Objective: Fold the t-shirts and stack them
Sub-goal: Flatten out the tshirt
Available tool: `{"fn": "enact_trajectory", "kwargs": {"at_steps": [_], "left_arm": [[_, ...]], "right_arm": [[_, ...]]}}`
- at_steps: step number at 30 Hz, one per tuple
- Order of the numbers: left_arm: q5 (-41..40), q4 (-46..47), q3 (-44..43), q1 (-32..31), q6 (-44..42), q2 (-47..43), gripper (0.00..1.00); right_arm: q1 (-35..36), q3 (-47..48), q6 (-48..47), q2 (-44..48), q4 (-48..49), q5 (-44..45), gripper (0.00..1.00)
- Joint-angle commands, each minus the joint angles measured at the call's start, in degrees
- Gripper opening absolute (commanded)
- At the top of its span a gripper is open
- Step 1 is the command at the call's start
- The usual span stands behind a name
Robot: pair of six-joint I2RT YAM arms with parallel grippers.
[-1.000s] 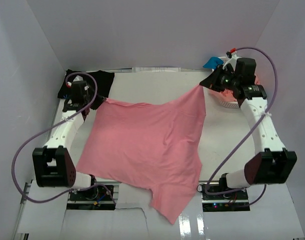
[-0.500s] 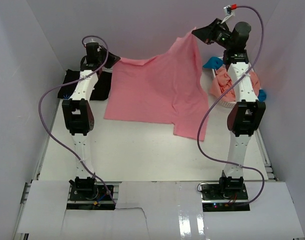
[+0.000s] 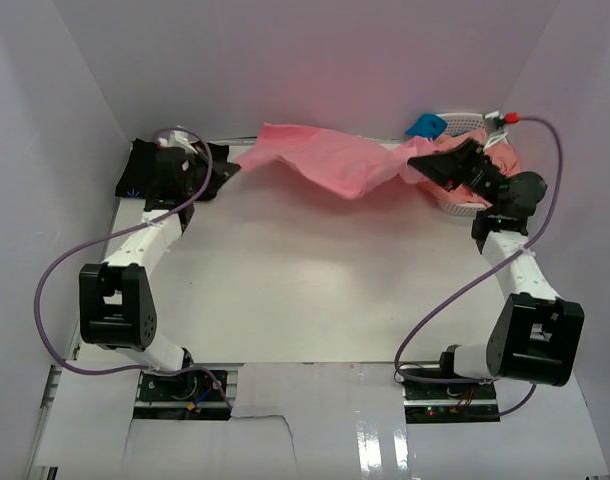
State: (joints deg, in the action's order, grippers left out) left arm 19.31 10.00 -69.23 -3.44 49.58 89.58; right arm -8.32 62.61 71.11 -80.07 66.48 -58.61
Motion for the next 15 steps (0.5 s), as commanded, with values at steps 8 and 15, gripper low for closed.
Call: {"fn": "enact_trajectory", "kwargs": {"at_steps": [8,15], "left_arm": [[3.8,-27.4,18.0,-4.6,-3.9,-7.8,0.0],[0.7,-39.6,18.9,-4.6,-6.5,-10.1,0.0]], "right_arm": [[8.2,-20.5,-37.3,24.3,-83.2,16.8,0.08],[11.0,-23.7,-44.9,30.9,-108.4,21.0,0.08]]}}
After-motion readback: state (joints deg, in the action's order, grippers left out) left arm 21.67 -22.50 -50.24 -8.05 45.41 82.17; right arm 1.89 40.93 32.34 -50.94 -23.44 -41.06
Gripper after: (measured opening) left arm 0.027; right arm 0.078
